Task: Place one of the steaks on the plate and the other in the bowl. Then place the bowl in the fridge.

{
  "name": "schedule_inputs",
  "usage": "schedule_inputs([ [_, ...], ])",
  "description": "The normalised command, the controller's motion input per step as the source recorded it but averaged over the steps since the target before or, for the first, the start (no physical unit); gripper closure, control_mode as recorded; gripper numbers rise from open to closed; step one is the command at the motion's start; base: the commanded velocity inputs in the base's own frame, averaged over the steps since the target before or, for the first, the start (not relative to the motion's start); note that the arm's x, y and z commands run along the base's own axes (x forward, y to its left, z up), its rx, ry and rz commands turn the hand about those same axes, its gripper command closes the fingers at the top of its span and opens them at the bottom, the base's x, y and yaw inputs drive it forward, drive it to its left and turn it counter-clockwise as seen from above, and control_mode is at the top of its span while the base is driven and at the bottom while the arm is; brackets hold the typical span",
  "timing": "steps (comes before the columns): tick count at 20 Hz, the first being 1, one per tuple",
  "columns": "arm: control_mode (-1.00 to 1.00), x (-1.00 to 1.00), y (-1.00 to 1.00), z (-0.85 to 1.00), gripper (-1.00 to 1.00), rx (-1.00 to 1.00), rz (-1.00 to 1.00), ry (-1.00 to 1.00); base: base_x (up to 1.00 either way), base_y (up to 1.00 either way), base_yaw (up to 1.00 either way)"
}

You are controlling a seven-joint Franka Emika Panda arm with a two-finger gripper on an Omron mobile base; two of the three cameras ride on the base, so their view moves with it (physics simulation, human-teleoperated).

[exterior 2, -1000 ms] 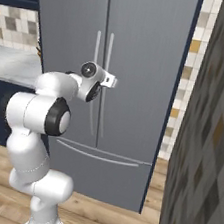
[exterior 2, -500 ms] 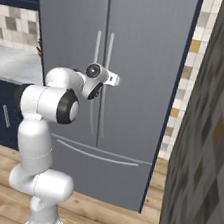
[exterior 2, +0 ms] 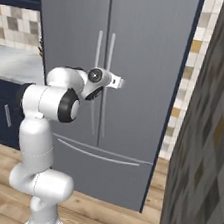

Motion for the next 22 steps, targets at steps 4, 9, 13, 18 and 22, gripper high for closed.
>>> schedule_inputs([
  [4,-1.00,-0.41,-1.00,-0.31,1.00,0.04,-0.31,0.15,0.00,0.00,0.00],
  [9,-1.00,-0.77,-1.00,-0.05,1.00,0.21,-0.15,0.20,0.00,0.00,0.00],
  [13,-1.00,-1.00,-1.00,0.02,1.00,0.27,0.00,0.26,0.00,0.00,0.00],
  [18,-1.00,-1.00,-1.00,0.06,1.00,0.26,0.00,0.22,0.00,0.00,0.00],
  [22,-1.00,-1.00,-1.00,0.00,1.00,0.04,-0.01,-0.11,0.00,0.00,0.00],
])
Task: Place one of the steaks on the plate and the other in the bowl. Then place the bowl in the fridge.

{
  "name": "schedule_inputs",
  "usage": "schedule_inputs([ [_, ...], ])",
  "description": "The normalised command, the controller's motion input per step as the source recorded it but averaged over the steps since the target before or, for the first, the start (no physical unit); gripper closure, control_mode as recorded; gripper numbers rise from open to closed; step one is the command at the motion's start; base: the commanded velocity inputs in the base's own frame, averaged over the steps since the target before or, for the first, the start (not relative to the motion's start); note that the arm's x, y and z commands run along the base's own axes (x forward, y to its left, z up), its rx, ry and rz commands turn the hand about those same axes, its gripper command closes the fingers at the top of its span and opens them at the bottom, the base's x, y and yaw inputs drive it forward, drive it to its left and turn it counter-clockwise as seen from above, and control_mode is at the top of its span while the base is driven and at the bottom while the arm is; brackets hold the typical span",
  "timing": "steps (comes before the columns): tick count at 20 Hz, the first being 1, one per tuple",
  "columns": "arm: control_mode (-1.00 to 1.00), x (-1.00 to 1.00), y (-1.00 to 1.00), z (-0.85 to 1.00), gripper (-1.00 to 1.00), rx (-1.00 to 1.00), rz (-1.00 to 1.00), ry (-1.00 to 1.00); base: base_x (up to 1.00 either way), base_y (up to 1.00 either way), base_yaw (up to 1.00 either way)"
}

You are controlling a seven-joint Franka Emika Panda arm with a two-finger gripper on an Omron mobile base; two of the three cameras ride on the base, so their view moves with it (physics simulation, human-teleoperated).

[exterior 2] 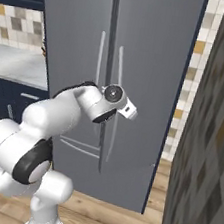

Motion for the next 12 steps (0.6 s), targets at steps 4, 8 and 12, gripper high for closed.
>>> schedule_inputs([
  [4,-1.00,-1.00,-0.05,0.17,1.00,-0.04,-0.08,-0.37,0.00,0.00,0.00],
  [8,-1.00,-1.00,0.63,0.44,1.00,-0.13,-0.16,-0.44,0.00,0.00,0.00],
  [12,-1.00,-0.84,1.00,0.39,1.00,-0.23,-0.20,-0.38,0.00,0.00,0.00],
])
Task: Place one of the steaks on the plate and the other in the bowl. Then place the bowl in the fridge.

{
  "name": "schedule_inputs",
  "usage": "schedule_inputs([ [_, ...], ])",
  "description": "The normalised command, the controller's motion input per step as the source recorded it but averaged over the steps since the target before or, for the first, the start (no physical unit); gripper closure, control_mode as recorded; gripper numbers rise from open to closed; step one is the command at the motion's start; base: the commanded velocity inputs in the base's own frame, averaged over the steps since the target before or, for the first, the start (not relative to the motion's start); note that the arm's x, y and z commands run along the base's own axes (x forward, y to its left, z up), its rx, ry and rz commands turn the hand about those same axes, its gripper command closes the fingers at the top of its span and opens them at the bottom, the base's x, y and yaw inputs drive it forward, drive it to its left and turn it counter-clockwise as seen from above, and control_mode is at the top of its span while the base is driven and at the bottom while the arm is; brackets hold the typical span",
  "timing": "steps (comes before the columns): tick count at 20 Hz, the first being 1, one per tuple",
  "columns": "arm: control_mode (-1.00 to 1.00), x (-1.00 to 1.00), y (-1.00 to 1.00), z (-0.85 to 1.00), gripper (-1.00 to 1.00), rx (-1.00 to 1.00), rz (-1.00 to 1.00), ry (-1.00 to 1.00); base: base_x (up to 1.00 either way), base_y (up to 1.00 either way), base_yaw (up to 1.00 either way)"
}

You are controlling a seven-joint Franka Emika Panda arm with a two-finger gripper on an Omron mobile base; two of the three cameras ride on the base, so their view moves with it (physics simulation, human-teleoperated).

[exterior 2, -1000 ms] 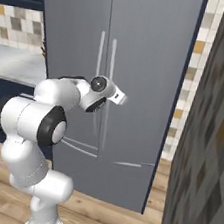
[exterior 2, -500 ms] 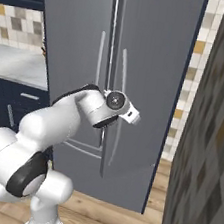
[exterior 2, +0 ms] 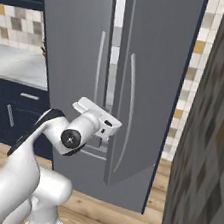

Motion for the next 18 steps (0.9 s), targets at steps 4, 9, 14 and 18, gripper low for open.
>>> schedule_inputs([
  [4,-1.00,0.06,1.00,0.27,1.00,-0.25,-0.21,-0.15,0.00,0.00,0.00],
  [9,-1.00,0.79,0.28,0.02,1.00,-0.06,-0.13,0.02,0.00,0.00,0.00],
  [14,-1.00,0.76,-0.10,-0.04,1.00,0.00,-0.09,0.01,0.00,0.00,0.00],
  [18,-1.00,0.58,-0.26,-0.08,1.00,0.00,-0.09,0.04,0.00,0.00,0.00],
])
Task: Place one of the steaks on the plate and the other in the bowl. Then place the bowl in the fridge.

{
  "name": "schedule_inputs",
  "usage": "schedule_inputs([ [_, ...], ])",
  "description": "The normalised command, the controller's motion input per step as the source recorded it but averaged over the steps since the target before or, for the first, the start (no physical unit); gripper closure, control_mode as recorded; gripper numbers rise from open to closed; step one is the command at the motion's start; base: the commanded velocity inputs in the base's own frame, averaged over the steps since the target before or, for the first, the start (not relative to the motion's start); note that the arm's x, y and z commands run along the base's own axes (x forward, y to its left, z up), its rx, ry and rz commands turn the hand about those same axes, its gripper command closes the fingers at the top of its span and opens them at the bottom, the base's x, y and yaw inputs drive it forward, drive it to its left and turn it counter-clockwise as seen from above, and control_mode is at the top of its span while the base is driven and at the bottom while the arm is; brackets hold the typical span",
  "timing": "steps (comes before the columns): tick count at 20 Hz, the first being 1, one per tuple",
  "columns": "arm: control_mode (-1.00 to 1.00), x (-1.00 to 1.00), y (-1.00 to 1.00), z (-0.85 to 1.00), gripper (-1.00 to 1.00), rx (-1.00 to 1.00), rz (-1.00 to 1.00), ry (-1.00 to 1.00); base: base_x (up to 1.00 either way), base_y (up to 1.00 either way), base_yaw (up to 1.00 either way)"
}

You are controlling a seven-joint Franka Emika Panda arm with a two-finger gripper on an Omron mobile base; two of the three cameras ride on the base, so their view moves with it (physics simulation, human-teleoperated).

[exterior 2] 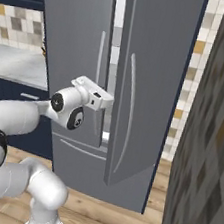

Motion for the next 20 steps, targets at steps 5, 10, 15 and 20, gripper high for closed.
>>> schedule_inputs([
  [5,-1.00,0.56,-0.29,-0.03,1.00,0.00,-0.08,0.14,0.00,0.00,0.00],
  [10,-1.00,0.51,-0.09,-0.01,1.00,0.00,-0.03,0.09,0.00,0.00,0.00],
  [15,-1.00,0.40,0.00,-0.04,1.00,0.00,-0.01,0.03,0.00,0.00,0.00],
  [20,-1.00,0.02,-0.96,-0.05,1.00,0.08,-0.18,0.10,0.00,0.00,0.00],
])
